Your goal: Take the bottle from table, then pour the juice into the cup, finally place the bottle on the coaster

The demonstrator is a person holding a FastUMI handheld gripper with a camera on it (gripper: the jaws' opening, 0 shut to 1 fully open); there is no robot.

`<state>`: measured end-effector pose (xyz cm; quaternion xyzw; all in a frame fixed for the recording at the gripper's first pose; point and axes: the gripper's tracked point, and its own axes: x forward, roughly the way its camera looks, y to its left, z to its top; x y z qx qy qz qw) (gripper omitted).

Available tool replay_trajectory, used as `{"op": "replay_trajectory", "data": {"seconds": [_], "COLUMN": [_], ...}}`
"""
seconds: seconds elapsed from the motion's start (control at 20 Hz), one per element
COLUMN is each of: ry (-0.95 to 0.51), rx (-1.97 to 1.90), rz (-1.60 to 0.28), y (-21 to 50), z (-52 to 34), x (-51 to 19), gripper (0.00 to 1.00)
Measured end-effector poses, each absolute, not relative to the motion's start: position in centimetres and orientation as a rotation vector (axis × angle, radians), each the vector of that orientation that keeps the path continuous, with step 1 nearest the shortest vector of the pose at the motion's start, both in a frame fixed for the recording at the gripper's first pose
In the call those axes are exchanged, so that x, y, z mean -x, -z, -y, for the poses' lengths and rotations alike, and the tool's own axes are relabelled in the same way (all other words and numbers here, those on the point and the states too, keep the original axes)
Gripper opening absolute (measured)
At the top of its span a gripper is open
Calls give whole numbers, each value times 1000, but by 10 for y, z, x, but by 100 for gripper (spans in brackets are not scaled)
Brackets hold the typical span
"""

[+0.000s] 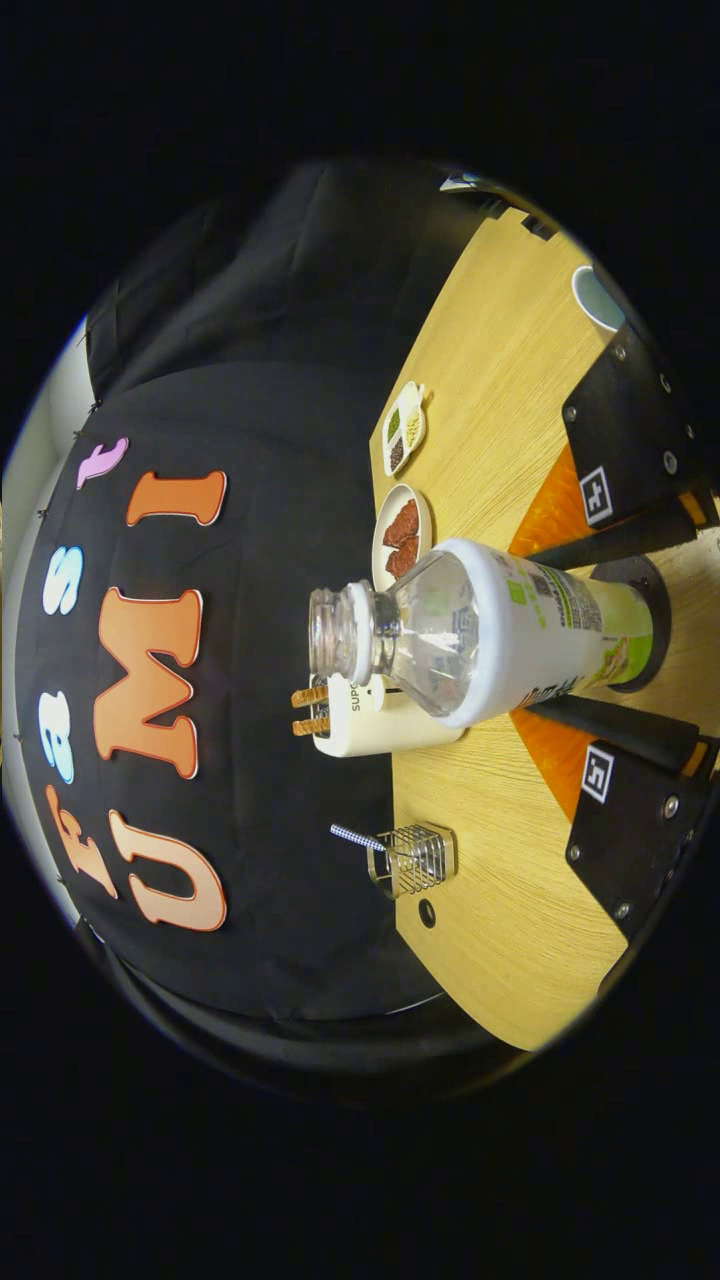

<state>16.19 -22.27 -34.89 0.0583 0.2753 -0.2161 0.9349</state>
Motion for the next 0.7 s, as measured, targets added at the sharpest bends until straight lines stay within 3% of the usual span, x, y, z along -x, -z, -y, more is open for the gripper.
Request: {"op": "replay_trajectory", "data": {"seconds": [0.2, 0.35, 0.7], "ry": [463, 504, 493], "rx": [-120, -124, -189], "rz": [-557, -520, -369], "y": [343, 322, 230], "z": [224, 236, 227], "x": [-151, -140, -121], "gripper": [76, 96, 97]}}
